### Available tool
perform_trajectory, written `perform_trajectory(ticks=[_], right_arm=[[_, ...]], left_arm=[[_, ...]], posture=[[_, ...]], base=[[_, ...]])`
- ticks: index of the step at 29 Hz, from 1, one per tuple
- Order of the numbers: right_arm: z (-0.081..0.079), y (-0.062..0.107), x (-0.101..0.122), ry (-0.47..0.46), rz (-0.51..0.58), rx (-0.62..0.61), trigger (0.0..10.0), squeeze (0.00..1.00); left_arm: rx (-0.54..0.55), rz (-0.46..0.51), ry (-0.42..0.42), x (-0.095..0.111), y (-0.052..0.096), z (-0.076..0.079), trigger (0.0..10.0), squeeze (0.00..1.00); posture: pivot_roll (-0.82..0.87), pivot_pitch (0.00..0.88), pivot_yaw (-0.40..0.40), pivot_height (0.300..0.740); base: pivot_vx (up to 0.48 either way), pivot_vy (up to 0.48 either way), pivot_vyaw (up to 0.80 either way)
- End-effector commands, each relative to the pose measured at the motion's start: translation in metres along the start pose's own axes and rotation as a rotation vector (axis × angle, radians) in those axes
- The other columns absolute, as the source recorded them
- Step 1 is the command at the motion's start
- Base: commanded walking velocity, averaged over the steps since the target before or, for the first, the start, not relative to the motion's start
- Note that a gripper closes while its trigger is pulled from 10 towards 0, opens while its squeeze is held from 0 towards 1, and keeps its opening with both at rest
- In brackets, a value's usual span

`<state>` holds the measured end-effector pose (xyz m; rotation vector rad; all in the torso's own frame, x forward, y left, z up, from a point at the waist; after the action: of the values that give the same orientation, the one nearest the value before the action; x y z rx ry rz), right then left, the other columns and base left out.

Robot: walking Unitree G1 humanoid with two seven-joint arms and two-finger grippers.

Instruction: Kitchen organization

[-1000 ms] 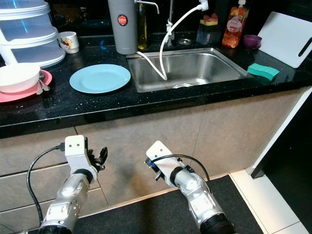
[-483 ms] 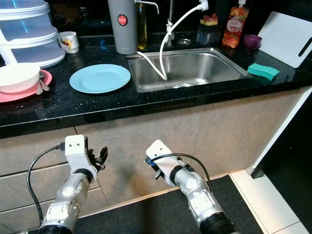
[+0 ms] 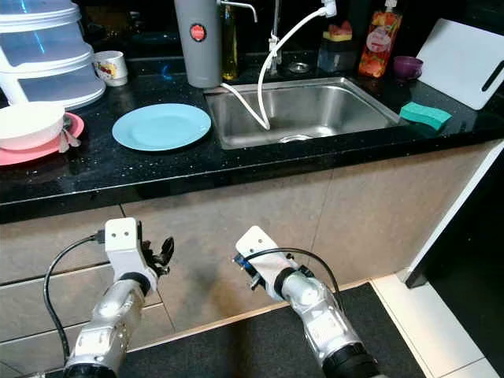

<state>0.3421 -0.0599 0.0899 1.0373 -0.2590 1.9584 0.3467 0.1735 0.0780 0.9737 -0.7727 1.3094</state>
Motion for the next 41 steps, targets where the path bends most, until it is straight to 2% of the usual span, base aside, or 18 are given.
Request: perform_trajectory(ticks=[1,41], right_arm=[[-0.0021,0.0019,-0.003,-0.013,-0.003,0.003,10.0,0.0],[-0.0005,0.0006,-0.0027,-0.014,-0.004,0.002,10.0,0.0]], left_arm=[[0.011,-0.015,0.007,-0.0056,0.0024,-0.0025,10.0,0.0],[0.012,-0.015,0.009,-0.0047,-0.0001,-0.0029,10.0,0.0]], posture=[[-0.09,0.065,0.0,0.74],[-0.09,0.076,-0.002,0.74]], base=[[0.0,0.0,0.0],[0.0,0.0,0.0]])
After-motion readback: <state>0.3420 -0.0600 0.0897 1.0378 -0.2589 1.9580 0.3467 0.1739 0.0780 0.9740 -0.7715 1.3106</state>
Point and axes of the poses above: a point about 5 cm out from each wrist's last joint towards the gripper, its own y axis pointing back from the gripper into the wrist, its own x axis along the axis of the wrist's last joint, z = x × y, the point moved 4 cm from there along -y, pointing out of the wrist towards the gripper, and after that the axes turned 15 degrees about y, right-handed, at the moved point
